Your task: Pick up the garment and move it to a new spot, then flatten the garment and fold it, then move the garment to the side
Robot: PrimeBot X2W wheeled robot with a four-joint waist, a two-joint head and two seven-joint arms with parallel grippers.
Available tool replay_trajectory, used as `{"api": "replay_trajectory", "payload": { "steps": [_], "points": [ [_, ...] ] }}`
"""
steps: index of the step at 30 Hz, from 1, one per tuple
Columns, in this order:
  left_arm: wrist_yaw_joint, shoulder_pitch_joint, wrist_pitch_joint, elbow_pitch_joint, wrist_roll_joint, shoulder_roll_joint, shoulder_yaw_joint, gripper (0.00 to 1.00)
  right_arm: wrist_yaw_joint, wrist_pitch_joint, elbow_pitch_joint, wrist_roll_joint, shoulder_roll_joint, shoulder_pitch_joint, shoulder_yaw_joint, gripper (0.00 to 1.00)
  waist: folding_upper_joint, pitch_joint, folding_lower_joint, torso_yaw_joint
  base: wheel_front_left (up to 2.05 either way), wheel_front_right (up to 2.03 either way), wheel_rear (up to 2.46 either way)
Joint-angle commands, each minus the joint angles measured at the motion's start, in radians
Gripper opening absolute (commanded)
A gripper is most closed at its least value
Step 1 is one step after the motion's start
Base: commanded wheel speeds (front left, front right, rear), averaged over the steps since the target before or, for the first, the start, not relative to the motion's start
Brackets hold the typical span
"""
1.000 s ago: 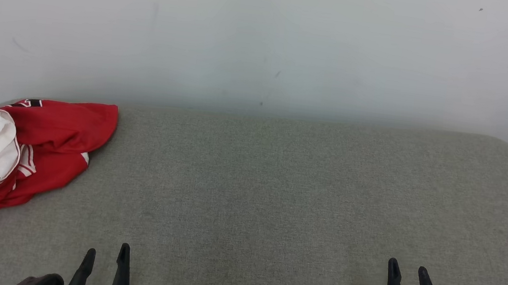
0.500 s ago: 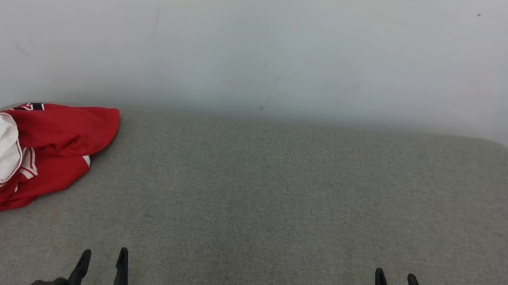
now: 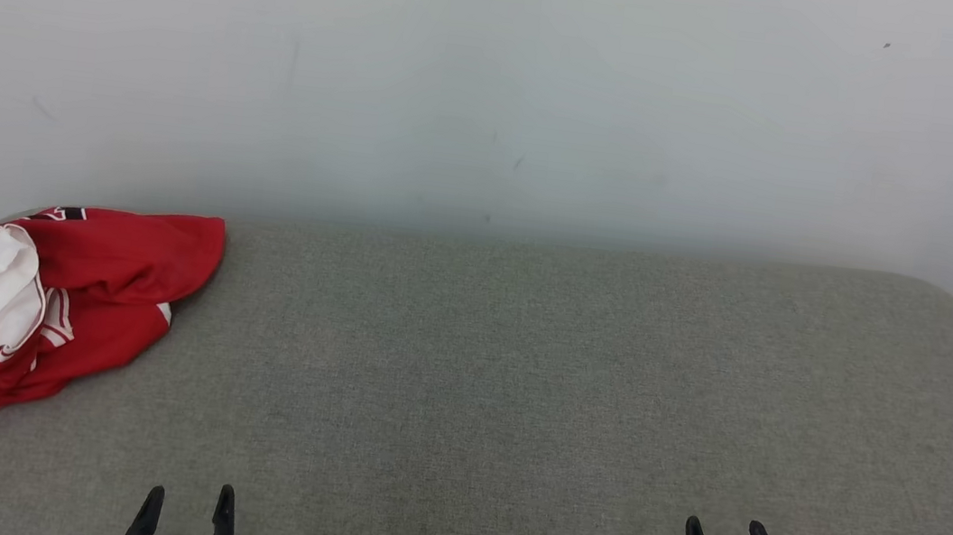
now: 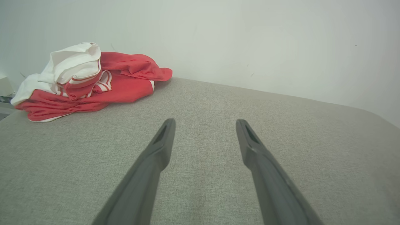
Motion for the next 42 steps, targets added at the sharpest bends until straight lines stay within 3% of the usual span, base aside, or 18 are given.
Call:
{"api": "replay_trajectory", "payload": {
  "steps": [1,17,30,36,42],
  "points": [
    [-0.002,0.008,-0.009,0.004,0.019,0.003,0.002,1.0,-0.002,-0.007,0.001,-0.025,-0.003,0.008,0.003,1.0,-0.0001,-0.003,0.0,0.0,0.0,0.0,0.0],
    [0.005,0.015,-0.036,0.032,0.096,0.0,-0.005,1.0,-0.002,-0.027,0.012,-0.119,-0.003,0.018,0.014,1.0,-0.0001,-0.017,0.0,-0.001,0.0,0.0,0.0],
    [0.009,0.006,-0.035,0.028,0.062,0.0,-0.009,1.0,-0.002,-0.032,0.015,-0.106,-0.003,0.014,0.0,1.0,-0.0001,-0.011,0.0,0.006,0.0,0.0,0.0],
    [0.02,-0.013,-0.034,0.011,0.048,0.0,-0.001,1.0,-0.002,-0.037,0.008,-0.107,-0.003,0.02,-0.014,1.0,-0.0001,0.008,0.0,0.068,0.0,0.0,0.0],
    [0.026,-0.008,-0.034,-0.01,0.069,0.001,0.019,1.0,-0.002,-0.048,-0.004,-0.104,-0.003,0.022,-0.026,1.0,-0.0001,0.018,0.0,0.182,0.0,0.0,0.0]
  ]
}}
